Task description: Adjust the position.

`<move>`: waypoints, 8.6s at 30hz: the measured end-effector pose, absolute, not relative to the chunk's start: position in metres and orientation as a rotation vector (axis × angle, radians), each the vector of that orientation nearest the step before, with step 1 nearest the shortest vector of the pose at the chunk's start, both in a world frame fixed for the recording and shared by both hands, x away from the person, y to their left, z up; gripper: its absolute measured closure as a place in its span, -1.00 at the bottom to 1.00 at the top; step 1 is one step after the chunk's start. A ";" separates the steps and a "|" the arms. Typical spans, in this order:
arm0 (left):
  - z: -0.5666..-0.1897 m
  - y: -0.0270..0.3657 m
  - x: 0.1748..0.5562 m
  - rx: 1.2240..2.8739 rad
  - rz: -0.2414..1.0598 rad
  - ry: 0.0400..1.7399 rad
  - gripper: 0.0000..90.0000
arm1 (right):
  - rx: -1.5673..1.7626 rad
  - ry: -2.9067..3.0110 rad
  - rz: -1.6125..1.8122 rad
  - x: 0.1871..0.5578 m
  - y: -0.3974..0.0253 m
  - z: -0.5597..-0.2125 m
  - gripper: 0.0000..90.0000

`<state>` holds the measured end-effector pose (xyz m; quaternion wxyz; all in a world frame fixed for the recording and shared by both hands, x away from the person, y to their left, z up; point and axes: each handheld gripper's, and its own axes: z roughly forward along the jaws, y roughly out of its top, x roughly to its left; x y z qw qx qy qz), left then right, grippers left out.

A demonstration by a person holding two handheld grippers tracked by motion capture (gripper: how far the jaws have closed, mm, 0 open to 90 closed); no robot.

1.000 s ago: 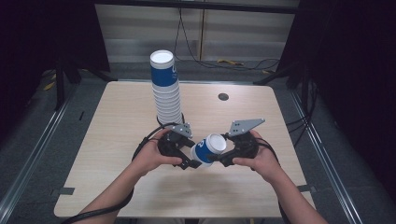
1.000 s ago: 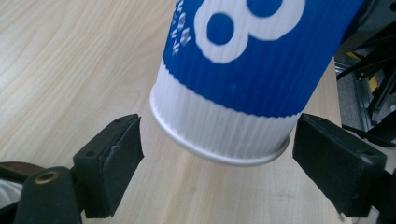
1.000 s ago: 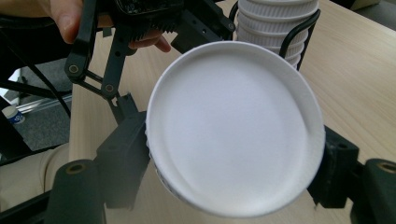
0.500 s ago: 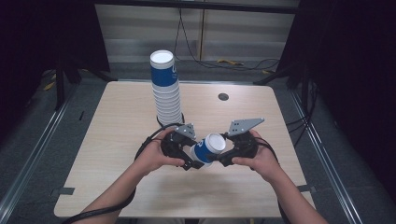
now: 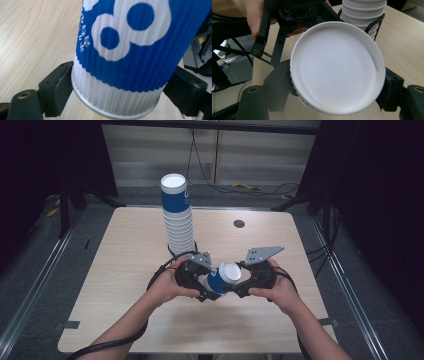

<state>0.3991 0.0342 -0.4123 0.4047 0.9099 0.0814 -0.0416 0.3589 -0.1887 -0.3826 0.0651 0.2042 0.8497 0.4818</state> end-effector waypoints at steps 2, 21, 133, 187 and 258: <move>-0.409 0.035 0.400 2.313 -0.100 0.199 -0.61 | 0.623 2.553 1.474 0.359 -0.190 -0.383 -0.43; -0.389 0.031 0.396 2.549 -0.057 0.155 -0.54 | 0.586 2.621 1.399 0.357 -0.187 -0.386 -0.60; -0.383 0.011 0.390 2.859 0.008 0.034 -0.55 | 0.338 2.867 0.955 0.360 -0.166 -0.379 -0.36; -0.382 0.060 0.406 2.433 -0.053 0.117 -0.62 | 0.520 2.745 1.131 0.355 -0.204 -0.406 -0.33; -0.388 0.048 0.407 2.347 -0.068 0.046 -0.68 | 0.470 2.738 1.209 0.358 -0.197 -0.402 -0.34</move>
